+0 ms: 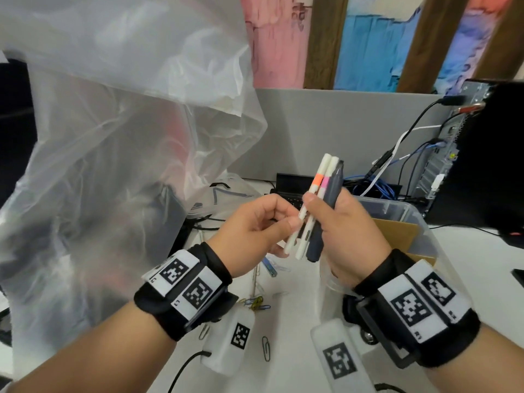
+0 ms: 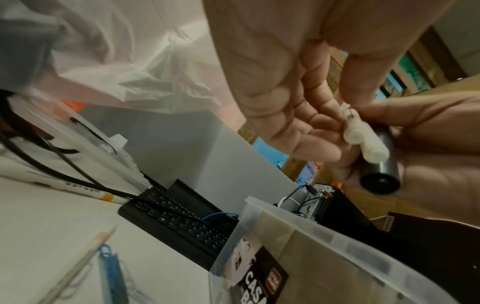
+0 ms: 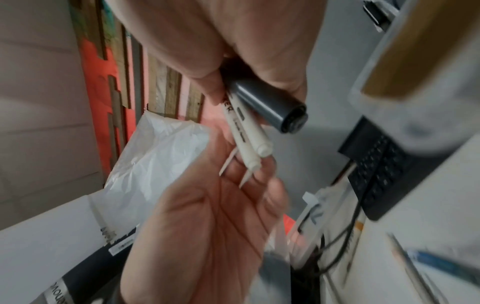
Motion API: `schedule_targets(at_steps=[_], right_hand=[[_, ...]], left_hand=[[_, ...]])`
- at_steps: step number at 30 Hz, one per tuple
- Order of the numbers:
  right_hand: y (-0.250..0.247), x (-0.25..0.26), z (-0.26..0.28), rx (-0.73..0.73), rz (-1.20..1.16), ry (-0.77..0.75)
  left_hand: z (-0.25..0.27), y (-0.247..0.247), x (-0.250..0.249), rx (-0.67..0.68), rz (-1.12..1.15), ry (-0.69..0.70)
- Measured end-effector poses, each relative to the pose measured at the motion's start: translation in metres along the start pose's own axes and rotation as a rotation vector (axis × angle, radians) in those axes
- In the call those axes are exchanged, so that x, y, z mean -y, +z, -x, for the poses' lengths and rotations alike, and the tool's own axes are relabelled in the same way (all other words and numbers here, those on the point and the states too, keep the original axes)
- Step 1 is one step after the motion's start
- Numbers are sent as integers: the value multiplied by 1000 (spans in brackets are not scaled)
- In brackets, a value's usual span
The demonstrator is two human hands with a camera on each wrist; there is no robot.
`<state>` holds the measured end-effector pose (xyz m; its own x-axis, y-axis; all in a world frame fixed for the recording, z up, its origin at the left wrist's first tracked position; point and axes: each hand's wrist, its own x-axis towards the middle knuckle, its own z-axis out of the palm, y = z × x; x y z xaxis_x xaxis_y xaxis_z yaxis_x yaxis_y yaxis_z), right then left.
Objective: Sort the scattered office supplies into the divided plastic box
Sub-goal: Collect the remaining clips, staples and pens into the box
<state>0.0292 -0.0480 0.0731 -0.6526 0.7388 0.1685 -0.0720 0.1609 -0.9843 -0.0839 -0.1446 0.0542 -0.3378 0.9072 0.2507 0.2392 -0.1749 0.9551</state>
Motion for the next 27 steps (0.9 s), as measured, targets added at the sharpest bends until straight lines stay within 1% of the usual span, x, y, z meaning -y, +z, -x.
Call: schedule_targets(at_steps=[2,4,5,7,8,10,12,15,18,23,25,27], right_hand=[[-18,13,-6,6,-38,-28],[-39,26,-14,51,-82,-59],[-49,32,-19,72,-63,-79],[-72,42,-29,90,53,-116],[-82,45,-34,100,128,-126],[-100,48,-46,131,272,-122],[-115,47,-58,173,377,-88],[-131,38,-74,288,547,-28],[-138,23,-87,430,797,42],[-130,4,-97,685,1084,155],[-124,0,-96,778,1250,146],[-116,1,-94,839,1350,131]], left_hand=[[-8,10,0,3,-15,3],[-17,19,5,-25,-102,4],[-22,23,9,-46,-158,10],[-32,31,18,-71,-274,9],[-36,34,23,-63,-334,-13],[-44,39,32,6,-404,-86],[-48,43,40,99,-371,-153],[-49,41,51,170,-250,-204],[-52,40,58,228,-201,-223],[-52,39,62,284,-97,-251],[-53,40,63,304,-53,-262],[-54,40,63,312,-17,-267]])
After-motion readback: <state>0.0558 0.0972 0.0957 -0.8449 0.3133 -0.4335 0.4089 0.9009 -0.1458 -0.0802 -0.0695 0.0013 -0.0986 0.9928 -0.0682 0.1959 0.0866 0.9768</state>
